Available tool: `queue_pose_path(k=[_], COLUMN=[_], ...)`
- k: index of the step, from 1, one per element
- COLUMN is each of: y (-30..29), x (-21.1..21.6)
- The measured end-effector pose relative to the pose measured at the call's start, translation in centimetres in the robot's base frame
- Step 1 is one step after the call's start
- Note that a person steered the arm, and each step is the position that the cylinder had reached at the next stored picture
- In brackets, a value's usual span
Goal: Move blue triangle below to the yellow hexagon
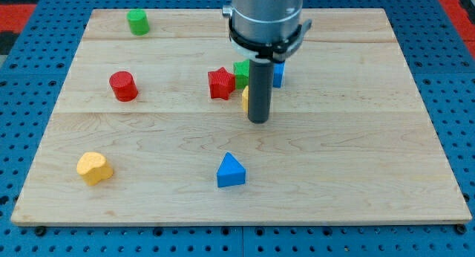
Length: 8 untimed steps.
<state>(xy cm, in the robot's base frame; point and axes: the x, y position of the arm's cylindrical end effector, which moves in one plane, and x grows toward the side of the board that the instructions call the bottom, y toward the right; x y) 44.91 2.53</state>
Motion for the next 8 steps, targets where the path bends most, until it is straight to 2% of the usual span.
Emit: queue_pose_path(k=[2,3,4,5,6,7,8], y=[-0.1,2.6,5.2,3.2,-3.8,-6.1,-4.3], x=[-0.6,1.4,7.0,12.3,13.4,12.8,11.3])
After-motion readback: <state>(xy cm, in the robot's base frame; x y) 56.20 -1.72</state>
